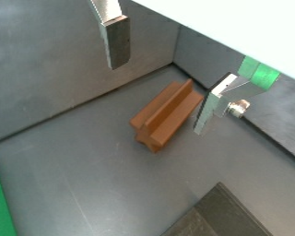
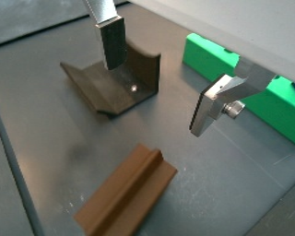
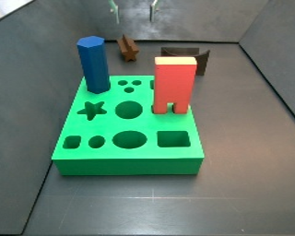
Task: Pick up the star object. Move up. Place the star object on the fixture. Regrasp the star object. Move to above the board. Insert the star object.
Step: Pick up the star object.
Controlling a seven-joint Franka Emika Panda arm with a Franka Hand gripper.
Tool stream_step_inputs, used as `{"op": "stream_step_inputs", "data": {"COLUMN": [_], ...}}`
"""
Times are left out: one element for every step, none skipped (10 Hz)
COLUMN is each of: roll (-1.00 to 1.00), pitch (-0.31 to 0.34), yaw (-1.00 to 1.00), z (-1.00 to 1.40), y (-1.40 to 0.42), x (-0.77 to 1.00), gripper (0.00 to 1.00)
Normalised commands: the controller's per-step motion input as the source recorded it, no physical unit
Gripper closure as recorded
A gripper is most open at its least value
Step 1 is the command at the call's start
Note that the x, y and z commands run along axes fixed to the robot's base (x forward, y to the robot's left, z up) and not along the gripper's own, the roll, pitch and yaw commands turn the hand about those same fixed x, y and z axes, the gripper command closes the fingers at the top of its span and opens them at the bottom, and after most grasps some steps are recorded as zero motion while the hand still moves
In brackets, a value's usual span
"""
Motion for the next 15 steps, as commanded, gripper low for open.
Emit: {"op": "stream_step_inputs", "data": {"roll": [-0.04,-0.04,-0.07,-0.06,-0.03,-0.04,-0.06,-0.07,-0.04,-0.03,-0.06,-0.18,-0.26,-0.27,-0.18], "pitch": [-0.096,-0.094,-0.077,-0.063,-0.047,-0.069,-0.080,-0.099,-0.077,-0.043,-0.020,0.000,0.000,0.000,0.003], "yaw": [0.31,0.19,0.05,0.03,0.00,0.00,-0.03,-0.11,-0.14,-0.14,-0.18,-0.29,-0.33,-0.37,-0.35], "z": [-0.27,-0.37,-0.37,-0.36,-0.33,-0.32,-0.29,-0.26,-0.32,-0.35,-0.37,-0.29,-0.30,-0.33,-0.35], "y": [0.15,0.21,0.30,0.23,0.18,0.13,0.09,0.07,0.07,0.07,0.08,0.12,0.14,0.15,0.14], "x": [-0.10,-0.03,0.00,0.10,0.11,0.02,0.00,0.00,0.03,0.05,0.10,0.22,0.23,0.26,0.25], "gripper": [0.00,0.00,0.00,0.00,0.00,0.00,0.00,0.00,0.00,0.00,0.00,0.00,0.00,0.00,0.00]}}
